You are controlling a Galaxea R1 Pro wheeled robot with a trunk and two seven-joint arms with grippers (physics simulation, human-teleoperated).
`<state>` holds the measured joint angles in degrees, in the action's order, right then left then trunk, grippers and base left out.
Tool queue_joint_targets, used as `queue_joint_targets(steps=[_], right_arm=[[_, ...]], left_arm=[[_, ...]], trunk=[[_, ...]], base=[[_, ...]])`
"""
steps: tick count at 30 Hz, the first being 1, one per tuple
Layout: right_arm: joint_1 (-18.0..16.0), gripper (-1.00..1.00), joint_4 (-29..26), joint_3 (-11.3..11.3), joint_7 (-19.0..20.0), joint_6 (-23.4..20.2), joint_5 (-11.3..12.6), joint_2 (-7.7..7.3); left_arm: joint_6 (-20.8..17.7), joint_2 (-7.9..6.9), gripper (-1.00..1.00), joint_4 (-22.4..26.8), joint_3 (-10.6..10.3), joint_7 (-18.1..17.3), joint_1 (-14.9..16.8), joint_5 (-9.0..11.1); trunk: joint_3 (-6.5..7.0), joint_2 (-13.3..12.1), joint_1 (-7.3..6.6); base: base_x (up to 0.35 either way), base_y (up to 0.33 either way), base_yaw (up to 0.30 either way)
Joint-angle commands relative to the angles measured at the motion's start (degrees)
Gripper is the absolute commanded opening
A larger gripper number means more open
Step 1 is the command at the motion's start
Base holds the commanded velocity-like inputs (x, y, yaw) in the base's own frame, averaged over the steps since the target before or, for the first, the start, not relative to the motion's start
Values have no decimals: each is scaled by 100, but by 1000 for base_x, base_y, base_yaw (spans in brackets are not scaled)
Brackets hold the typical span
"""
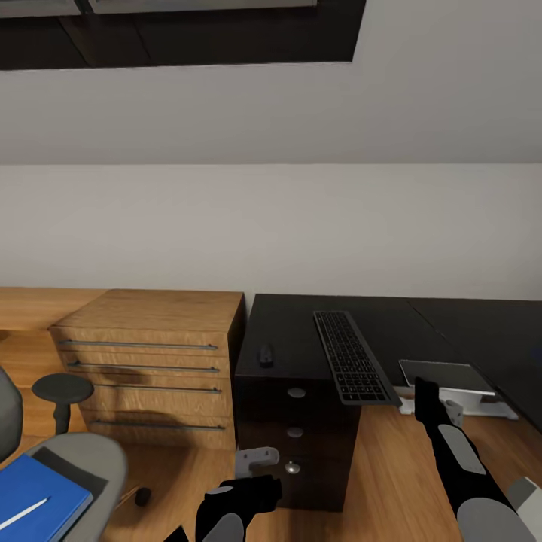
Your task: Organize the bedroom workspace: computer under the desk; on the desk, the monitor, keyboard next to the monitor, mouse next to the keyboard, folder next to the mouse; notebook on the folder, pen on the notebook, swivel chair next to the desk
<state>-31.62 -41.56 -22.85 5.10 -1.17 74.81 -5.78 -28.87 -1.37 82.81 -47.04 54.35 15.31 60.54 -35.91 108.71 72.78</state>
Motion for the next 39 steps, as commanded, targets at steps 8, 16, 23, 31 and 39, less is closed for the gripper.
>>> queue_joint_targets(steps=[8,16,23,31,39], right_arm=[[-2,-100,104,-27,15,-8,44,-2],[-2,-100,104,-26,15,-9,42,-2],[-2,-100,104,-26,14,-7,42,-2],[-2,-100,104,-26,9,-6,42,-2],[-2,-100,104,-26,9,-6,42,-2]], left_arm=[[-14,-4,100,7,-10,37,7,28],[-14,-1,100,0,-21,33,7,30],[-21,-4,100,-2,-23,6,7,42],[-14,-4,100,-10,-25,-3,5,51],[-14,-4,100,-12,-25,-3,4,54]], trunk=[[-151,324,176],[-151,324,176],[-151,324,176],[-61,124,66],[82,-197,-109]], base=[[0,0,0],[0,0,0],[0,0,0],[0,0,0],[0,0,0]])
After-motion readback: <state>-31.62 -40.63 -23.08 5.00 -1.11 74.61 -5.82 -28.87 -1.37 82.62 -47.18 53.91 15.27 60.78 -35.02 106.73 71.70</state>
